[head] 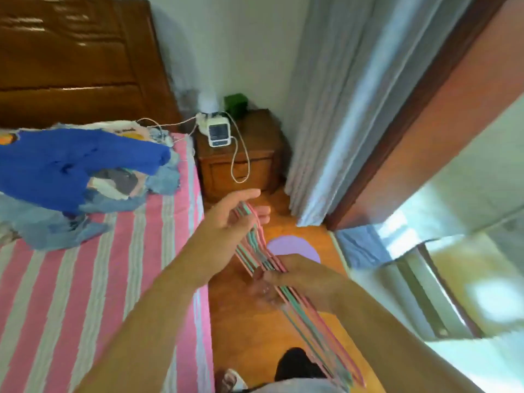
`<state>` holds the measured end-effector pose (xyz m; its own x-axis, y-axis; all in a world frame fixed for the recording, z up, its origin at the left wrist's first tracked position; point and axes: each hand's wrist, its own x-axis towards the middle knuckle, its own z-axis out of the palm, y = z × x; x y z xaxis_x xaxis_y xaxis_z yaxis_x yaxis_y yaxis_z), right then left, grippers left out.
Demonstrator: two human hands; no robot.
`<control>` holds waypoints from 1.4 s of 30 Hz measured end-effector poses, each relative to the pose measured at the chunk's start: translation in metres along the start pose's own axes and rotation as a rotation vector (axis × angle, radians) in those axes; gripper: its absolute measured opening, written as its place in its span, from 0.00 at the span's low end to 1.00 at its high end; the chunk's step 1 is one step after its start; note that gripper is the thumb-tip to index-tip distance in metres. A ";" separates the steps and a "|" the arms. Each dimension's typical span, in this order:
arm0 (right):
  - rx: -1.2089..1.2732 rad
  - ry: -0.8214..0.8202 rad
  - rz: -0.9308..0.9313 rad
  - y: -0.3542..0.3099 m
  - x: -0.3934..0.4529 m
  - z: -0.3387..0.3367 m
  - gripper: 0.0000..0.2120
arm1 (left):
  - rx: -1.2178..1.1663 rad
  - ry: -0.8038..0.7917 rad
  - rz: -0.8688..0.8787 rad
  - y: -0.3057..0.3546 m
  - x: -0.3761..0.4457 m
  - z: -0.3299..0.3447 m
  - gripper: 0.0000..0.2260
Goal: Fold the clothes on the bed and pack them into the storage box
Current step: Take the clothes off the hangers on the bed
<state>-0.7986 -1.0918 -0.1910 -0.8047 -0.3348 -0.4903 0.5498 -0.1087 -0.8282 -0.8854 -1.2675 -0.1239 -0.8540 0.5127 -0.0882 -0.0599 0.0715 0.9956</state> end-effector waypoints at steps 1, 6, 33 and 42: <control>0.069 0.057 -0.020 0.012 -0.032 -0.014 0.09 | 0.020 -0.067 0.008 0.002 -0.001 0.034 0.16; 0.298 0.294 -0.155 0.086 -0.189 -0.060 0.13 | 0.122 -0.405 0.011 0.015 -0.025 0.214 0.11; 0.746 1.556 -0.589 0.300 -0.950 -0.359 0.13 | 0.422 -1.354 0.532 0.117 -0.136 1.101 0.14; 0.782 1.737 -0.587 0.266 -1.116 -0.539 0.18 | 0.554 -1.310 0.590 0.179 -0.062 1.339 0.07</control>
<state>0.1250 -0.2429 -0.0103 0.0583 0.9378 -0.3423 -0.2423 -0.3193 -0.9161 -0.1510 -0.1409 0.0191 0.3698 0.9281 0.0421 0.5593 -0.2586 0.7876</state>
